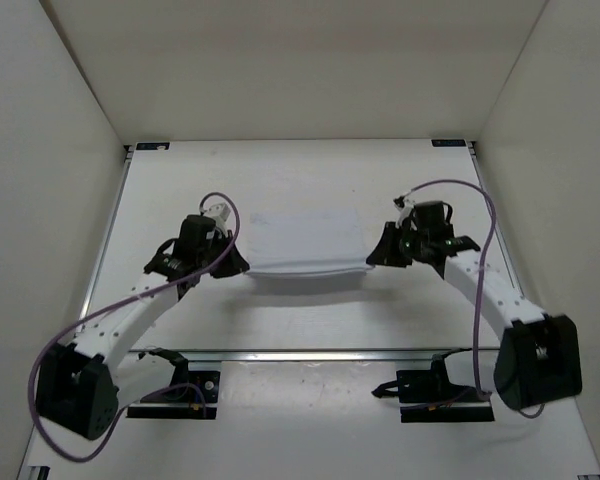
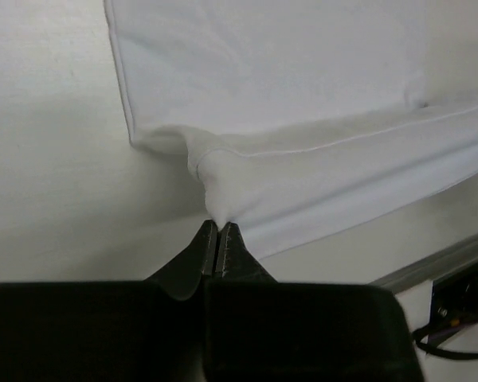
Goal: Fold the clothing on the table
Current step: Fold the skirt
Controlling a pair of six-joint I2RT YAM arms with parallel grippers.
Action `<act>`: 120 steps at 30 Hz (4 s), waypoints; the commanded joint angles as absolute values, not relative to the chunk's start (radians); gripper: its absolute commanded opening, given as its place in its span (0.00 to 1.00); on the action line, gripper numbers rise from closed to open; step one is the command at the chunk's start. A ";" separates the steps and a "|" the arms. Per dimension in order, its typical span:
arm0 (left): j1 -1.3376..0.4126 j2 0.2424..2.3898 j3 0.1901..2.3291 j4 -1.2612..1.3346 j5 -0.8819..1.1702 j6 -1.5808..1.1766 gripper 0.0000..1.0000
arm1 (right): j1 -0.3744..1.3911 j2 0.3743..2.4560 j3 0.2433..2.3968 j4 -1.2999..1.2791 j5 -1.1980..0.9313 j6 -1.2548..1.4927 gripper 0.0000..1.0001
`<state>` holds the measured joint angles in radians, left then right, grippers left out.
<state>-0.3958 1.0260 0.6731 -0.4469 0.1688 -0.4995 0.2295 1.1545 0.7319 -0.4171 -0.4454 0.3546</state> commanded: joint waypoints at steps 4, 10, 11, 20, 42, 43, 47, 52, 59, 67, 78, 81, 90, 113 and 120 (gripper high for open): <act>-0.322 1.332 0.972 -0.316 0.107 -0.479 0.00 | 0.175 1.553 1.165 -0.276 -0.475 0.206 0.00; -0.287 1.640 1.205 -0.295 0.088 -0.494 0.00 | 0.167 1.900 1.568 -0.319 -0.489 0.163 0.00; -0.282 1.687 1.224 -0.301 0.077 -0.498 0.00 | 0.166 1.957 1.604 -0.334 -0.476 0.150 0.00; -0.238 1.882 1.402 -0.342 0.048 -0.505 0.74 | 0.124 2.151 1.824 -0.393 -0.517 0.146 0.98; -0.408 1.767 1.008 0.089 0.218 -0.661 0.23 | 0.163 2.210 1.779 -0.341 -0.578 0.152 0.26; -0.400 1.772 1.015 0.081 0.186 -0.660 0.19 | 0.163 2.217 1.784 -0.336 -0.584 0.153 0.20; -0.419 1.831 1.113 -0.032 0.068 -0.631 0.00 | 0.166 2.267 1.825 -0.333 -0.571 0.156 0.05; -0.442 1.891 1.172 -0.159 -0.032 -0.624 0.00 | 0.149 2.322 1.861 -0.359 -0.566 0.143 0.00; -0.443 1.890 1.152 -0.244 -0.041 -0.634 0.00 | 0.163 2.321 1.821 -0.408 -0.534 0.100 0.00; -0.465 1.856 1.088 -0.319 -0.029 -0.644 0.00 | 0.193 2.246 1.698 -0.446 -0.483 0.077 0.00; -0.459 1.631 0.813 -0.364 -0.002 -0.638 0.00 | 0.336 1.910 1.202 -0.342 -0.336 0.190 0.00; -0.477 1.516 0.708 -0.364 -0.003 -0.650 0.00 | 0.400 1.810 1.053 -0.304 -0.308 0.265 0.00; -0.459 1.141 0.492 -0.460 0.052 -0.698 0.00 | 0.520 1.416 0.660 -0.255 -0.262 0.514 0.18; -0.374 1.164 0.713 -0.399 0.222 -0.607 0.78 | 0.442 1.154 0.494 -0.241 -0.336 0.548 0.57; -0.390 1.216 0.730 -0.356 0.281 -0.663 0.76 | 0.387 1.152 0.474 -0.193 -0.362 0.526 0.58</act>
